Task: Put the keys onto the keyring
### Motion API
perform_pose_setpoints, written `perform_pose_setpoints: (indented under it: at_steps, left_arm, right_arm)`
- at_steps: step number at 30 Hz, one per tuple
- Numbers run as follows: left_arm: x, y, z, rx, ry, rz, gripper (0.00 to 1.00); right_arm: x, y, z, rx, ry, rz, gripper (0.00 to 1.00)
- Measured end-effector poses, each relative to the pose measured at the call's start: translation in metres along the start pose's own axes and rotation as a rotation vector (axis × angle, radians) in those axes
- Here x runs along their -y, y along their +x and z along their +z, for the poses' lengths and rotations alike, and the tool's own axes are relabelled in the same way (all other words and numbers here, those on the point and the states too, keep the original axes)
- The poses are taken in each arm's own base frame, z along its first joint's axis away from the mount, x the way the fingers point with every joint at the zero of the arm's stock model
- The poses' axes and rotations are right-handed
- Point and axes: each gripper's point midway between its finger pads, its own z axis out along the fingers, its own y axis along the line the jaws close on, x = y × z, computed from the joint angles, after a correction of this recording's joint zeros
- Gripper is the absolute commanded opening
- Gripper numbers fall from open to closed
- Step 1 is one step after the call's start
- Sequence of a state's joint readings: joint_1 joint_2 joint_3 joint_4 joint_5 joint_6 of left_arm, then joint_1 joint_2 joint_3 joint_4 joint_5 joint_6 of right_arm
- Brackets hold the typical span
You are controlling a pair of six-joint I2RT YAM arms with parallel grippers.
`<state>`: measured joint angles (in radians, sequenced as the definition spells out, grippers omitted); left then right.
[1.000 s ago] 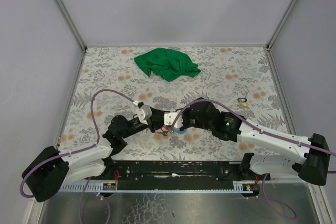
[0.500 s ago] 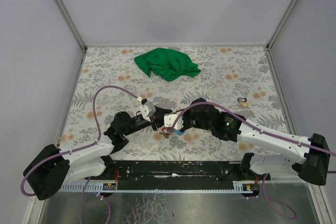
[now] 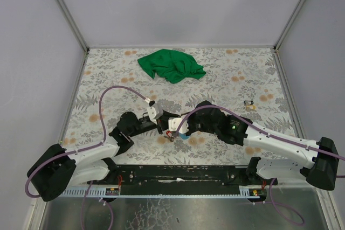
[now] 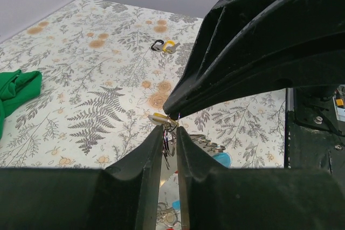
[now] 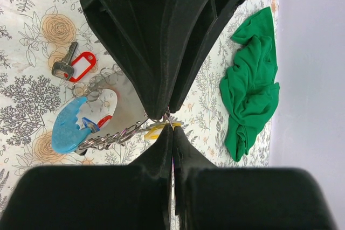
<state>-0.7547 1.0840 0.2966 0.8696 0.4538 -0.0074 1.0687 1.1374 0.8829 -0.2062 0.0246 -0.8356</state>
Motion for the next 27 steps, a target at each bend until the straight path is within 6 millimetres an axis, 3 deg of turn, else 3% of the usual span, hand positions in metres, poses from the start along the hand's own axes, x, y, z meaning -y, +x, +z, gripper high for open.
perform_pose_setpoints:
  at_steps: [18, 23, 27]
  left_arm:
    - [-0.003, 0.004, -0.001, -0.007, 0.003, -0.021, 0.22]
    - [-0.004, 0.024, -0.013, -0.039, -0.033, -0.087, 0.25]
    - [-0.011, 0.023, -0.016, -0.027, -0.079, -0.116, 0.25]
  right_arm:
    - [0.002, 0.005, -0.001, -0.027, 0.014, -0.004, 0.0]
    - [0.005, 0.005, -0.002, -0.029, 0.026, -0.006, 0.0]
    - [0.005, 0.005, -0.002, -0.028, 0.026, -0.007, 0.0]
